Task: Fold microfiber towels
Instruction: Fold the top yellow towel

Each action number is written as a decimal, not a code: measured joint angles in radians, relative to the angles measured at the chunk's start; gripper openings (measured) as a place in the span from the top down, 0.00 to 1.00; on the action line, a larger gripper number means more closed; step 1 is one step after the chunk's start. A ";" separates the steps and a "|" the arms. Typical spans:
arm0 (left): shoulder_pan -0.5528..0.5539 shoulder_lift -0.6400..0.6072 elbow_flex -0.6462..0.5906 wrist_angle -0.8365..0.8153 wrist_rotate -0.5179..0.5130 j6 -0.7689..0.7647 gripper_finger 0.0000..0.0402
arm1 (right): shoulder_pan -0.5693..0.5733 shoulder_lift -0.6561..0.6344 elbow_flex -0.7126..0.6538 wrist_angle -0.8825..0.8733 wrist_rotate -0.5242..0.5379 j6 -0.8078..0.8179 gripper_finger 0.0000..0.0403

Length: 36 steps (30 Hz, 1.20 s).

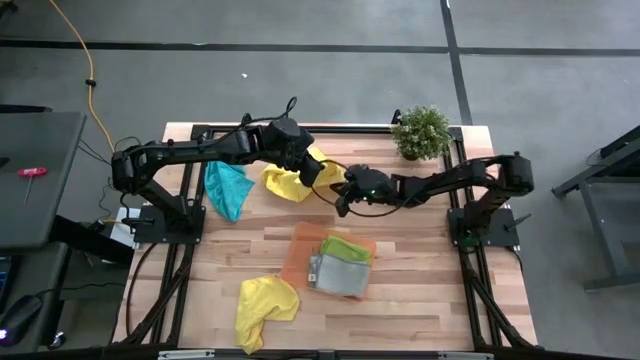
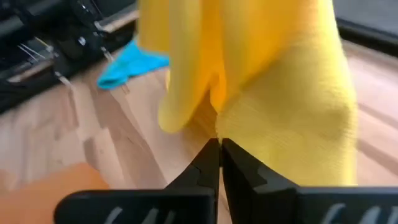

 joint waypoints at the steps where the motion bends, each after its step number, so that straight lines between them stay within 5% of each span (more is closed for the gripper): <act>1: 0.004 -0.001 0.000 -0.012 0.002 0.023 1.00 | 0.000 -0.028 0.000 -0.023 -0.002 0.000 0.99; 15: 0.046 0.038 -0.055 -0.178 -0.004 0.240 0.84 | -0.060 -0.315 0.000 -0.566 -0.109 -0.020 1.00; 26: -0.013 0.200 -0.089 -0.164 0.068 0.281 0.65 | -0.063 -0.319 0.000 -0.602 -0.127 -0.003 1.00; 33: -0.003 0.200 -0.118 -0.168 -0.058 0.354 0.61 | -0.081 -0.319 0.000 -0.602 -0.126 0.008 1.00; 36: 0.022 0.200 -0.171 -0.098 -0.035 0.352 0.61 | -0.081 -0.319 0.000 -0.602 -0.126 0.008 1.00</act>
